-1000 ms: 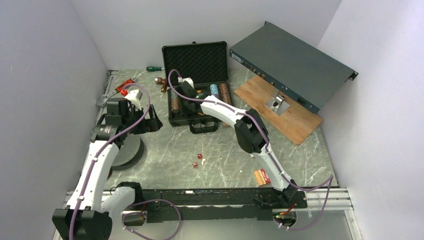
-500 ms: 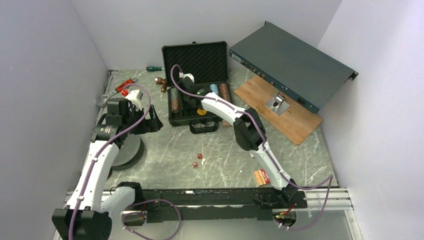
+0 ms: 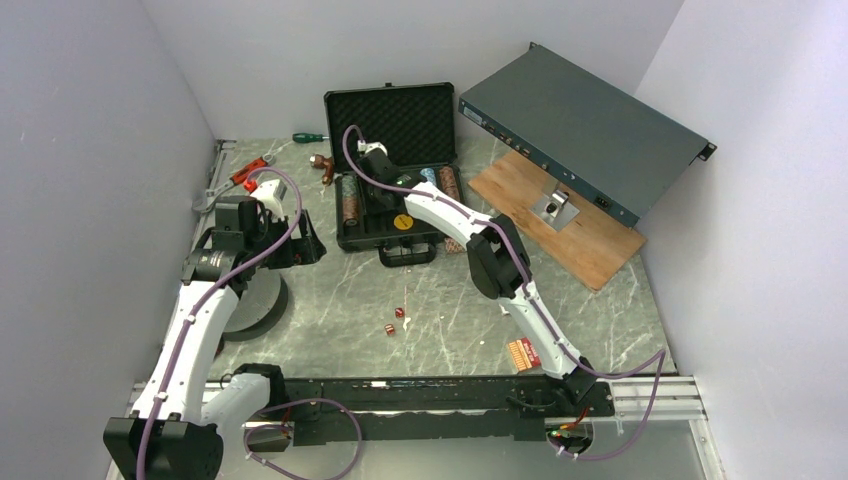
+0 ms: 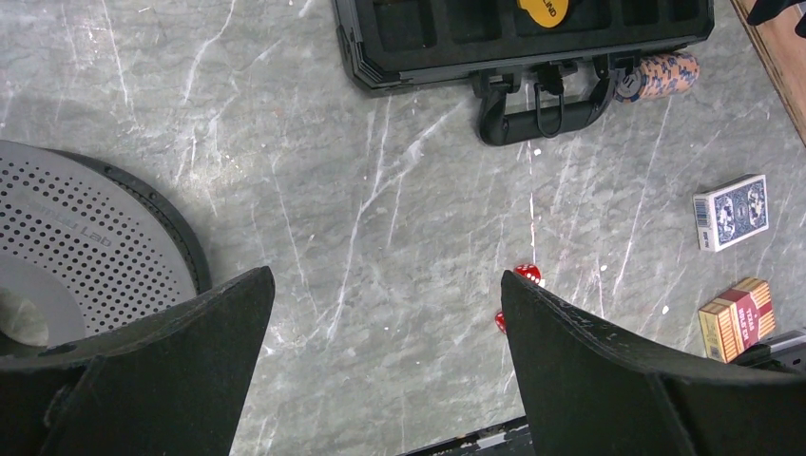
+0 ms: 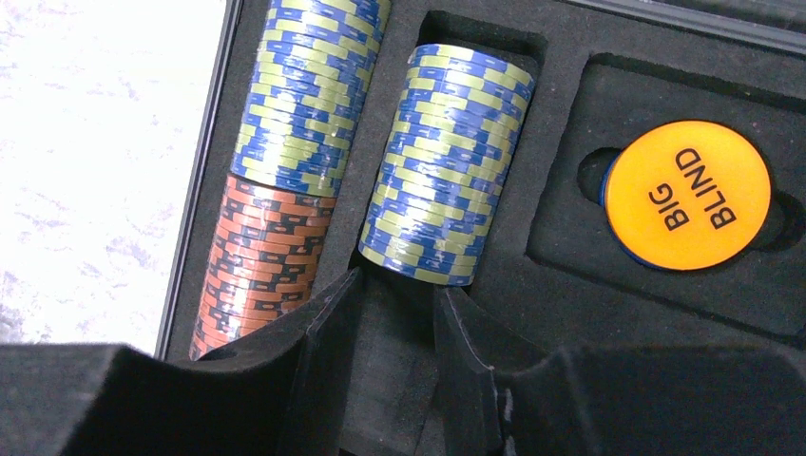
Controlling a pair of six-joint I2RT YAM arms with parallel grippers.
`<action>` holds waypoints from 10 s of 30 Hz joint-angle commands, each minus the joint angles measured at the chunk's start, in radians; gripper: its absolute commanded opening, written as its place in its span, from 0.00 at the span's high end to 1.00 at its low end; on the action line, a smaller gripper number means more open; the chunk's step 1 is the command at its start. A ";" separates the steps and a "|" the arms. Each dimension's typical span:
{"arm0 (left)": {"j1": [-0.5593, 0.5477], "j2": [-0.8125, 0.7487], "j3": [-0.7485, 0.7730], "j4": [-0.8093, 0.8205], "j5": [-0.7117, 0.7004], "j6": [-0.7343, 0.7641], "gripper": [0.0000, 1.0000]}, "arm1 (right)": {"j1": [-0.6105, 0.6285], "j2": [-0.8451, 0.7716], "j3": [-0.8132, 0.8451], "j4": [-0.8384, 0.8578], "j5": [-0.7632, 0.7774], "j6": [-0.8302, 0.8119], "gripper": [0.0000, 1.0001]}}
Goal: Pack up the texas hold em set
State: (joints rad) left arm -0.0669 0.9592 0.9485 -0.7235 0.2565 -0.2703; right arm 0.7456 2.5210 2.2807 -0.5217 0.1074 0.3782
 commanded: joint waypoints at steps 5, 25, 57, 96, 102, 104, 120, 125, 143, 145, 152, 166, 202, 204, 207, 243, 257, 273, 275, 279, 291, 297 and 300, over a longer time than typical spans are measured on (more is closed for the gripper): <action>-0.007 -0.007 0.042 0.007 -0.005 0.016 0.05 | -0.046 0.037 0.059 0.203 0.066 -0.072 0.58; -0.006 -0.004 0.044 0.007 -0.012 0.016 0.05 | -0.044 -0.114 -0.101 0.290 0.000 -0.120 0.74; 0.010 -0.115 -0.030 0.114 -0.061 0.013 0.06 | 0.029 -0.959 -0.856 0.254 0.113 -0.068 0.51; -0.601 0.140 -0.017 0.087 -0.308 -0.086 0.13 | 0.029 -1.329 -1.365 0.124 0.331 0.144 0.19; -0.671 0.210 -0.031 0.154 -0.328 -0.132 0.16 | 0.029 -1.308 -1.286 0.104 0.427 0.092 0.18; -0.704 0.237 -0.029 0.170 -0.340 -0.143 0.17 | 0.029 -1.308 -1.261 0.115 0.455 0.059 0.18; -0.831 0.503 0.047 0.219 -0.388 -0.221 0.32 | 0.016 -1.296 -1.234 0.277 0.547 -0.177 0.10; -0.846 0.565 0.077 0.204 -0.411 -0.259 0.38 | 0.010 -1.289 -1.249 0.288 0.526 -0.175 0.10; -0.847 0.671 0.079 0.202 -0.396 -0.343 0.50 | -0.023 -1.291 -1.273 0.295 0.505 -0.143 0.10; -0.847 0.674 0.073 0.206 -0.395 -0.348 0.50 | -0.027 -1.296 -1.275 0.296 0.500 -0.141 0.10; -0.847 0.688 0.069 0.217 -0.395 -0.354 0.56 | -0.031 -1.301 -1.279 0.295 0.488 -0.137 0.10; -0.847 0.720 0.078 0.226 -0.393 -0.352 0.75 | -0.032 -1.311 -1.290 0.293 0.479 -0.136 0.10; -0.774 0.560 0.314 0.032 -0.558 -0.197 1.00 | -0.032 -1.352 -1.314 0.303 0.498 -0.136 0.09; -0.750 0.534 0.313 0.040 -0.570 -0.178 1.00 | -0.032 -1.355 -1.316 0.305 0.495 -0.137 0.09; -0.718 0.509 0.326 0.048 -0.616 -0.161 1.00 | -0.032 -1.359 -1.319 0.306 0.492 -0.138 0.09; -0.287 0.710 0.496 0.134 -0.549 -0.161 1.00 | -0.032 -1.347 -1.311 0.290 0.464 -0.131 0.09; -0.269 0.792 0.456 0.187 -0.479 -0.175 1.00 | -0.032 -1.328 -1.306 0.284 0.464 -0.131 0.09; -0.259 0.893 0.458 0.245 -0.435 -0.176 1.00 | -0.032 -1.320 -1.301 0.278 0.463 -0.133 0.09; -0.258 0.901 0.459 0.244 -0.436 -0.178 1.00 | -0.032 -1.322 -1.302 0.279 0.463 -0.133 0.09; -0.255 0.899 0.444 0.254 -0.436 -0.186 0.95 | -0.032 -1.320 -1.300 0.276 0.461 -0.133 0.09; -0.255 0.802 0.363 0.305 -0.479 -0.207 0.29 | -0.032 -1.326 -1.302 0.275 0.467 -0.134 0.09; -0.260 0.678 0.342 0.272 -0.457 -0.194 0.25 | -0.032 -1.323 -1.302 0.275 0.471 -0.136 0.08; -0.262 0.591 0.333 0.238 -0.439 -0.168 0.23 | -0.032 -1.319 -1.302 0.273 0.470 -0.136 0.08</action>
State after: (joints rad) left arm -0.3237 1.7020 1.2827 -0.4553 -0.1974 -0.4686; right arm 0.7166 1.2030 0.9634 -0.2607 0.5682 0.2363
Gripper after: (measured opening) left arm 0.758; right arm 0.914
